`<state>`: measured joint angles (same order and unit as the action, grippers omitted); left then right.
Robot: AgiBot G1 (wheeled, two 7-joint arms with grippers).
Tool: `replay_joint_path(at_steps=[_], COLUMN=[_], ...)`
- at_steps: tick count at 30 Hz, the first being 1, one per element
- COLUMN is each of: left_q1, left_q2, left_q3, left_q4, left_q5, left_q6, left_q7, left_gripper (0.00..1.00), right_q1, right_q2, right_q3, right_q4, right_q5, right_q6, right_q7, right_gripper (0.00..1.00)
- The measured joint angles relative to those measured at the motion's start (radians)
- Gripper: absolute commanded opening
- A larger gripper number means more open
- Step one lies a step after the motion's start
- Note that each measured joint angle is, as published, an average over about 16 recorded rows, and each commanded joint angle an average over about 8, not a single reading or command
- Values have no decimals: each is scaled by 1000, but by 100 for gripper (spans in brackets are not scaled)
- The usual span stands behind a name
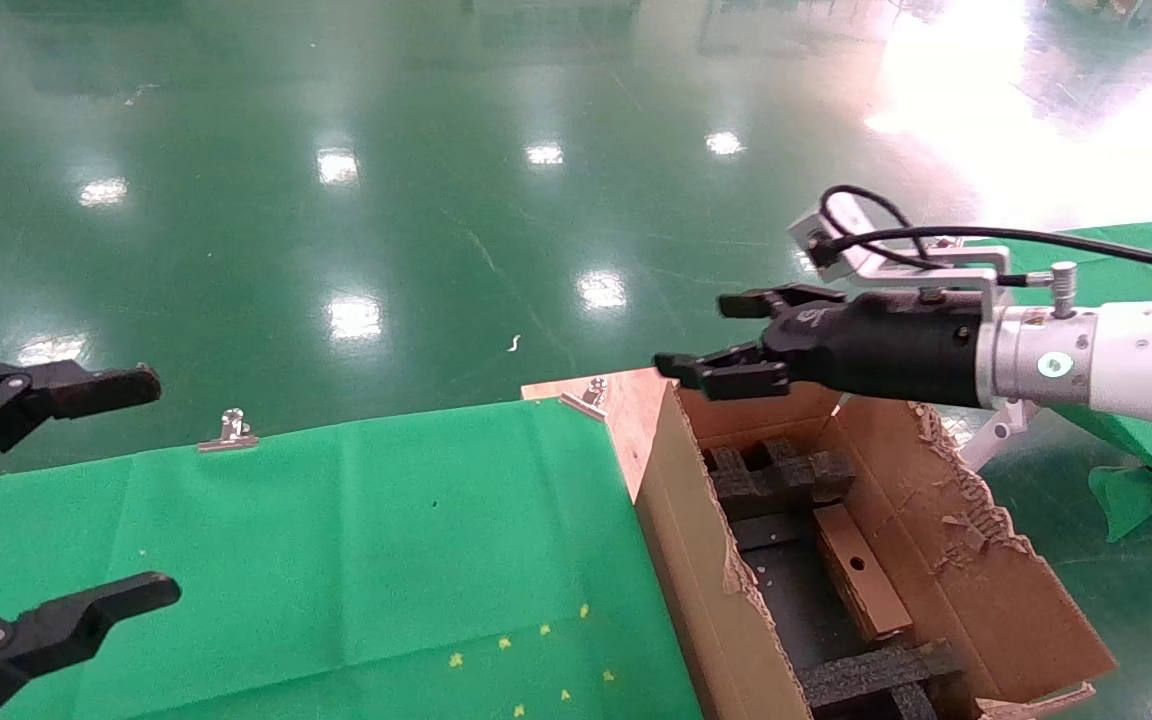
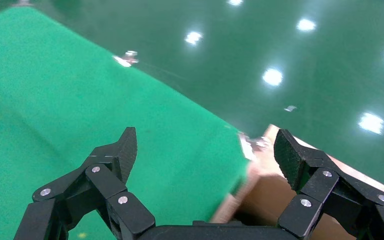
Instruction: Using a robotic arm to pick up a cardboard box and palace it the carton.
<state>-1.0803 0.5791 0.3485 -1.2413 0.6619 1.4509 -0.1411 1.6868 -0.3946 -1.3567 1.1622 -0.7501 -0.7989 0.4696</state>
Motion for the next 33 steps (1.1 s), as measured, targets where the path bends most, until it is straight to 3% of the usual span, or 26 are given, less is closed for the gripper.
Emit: replay_joint_path(at_steps=[33], left_q1=[0], left_q2=[0], left_q3=[0], left_q4=[0], left_q5=[0], left_q6=[0], left_q7=[0], left_gripper=[100], right_q1=[-419], right_q2=[-148], right_q3=[738], right_q4=[84], right_q5=[13], right_q6=[-477], right_q7=[-193], right_gripper=[100])
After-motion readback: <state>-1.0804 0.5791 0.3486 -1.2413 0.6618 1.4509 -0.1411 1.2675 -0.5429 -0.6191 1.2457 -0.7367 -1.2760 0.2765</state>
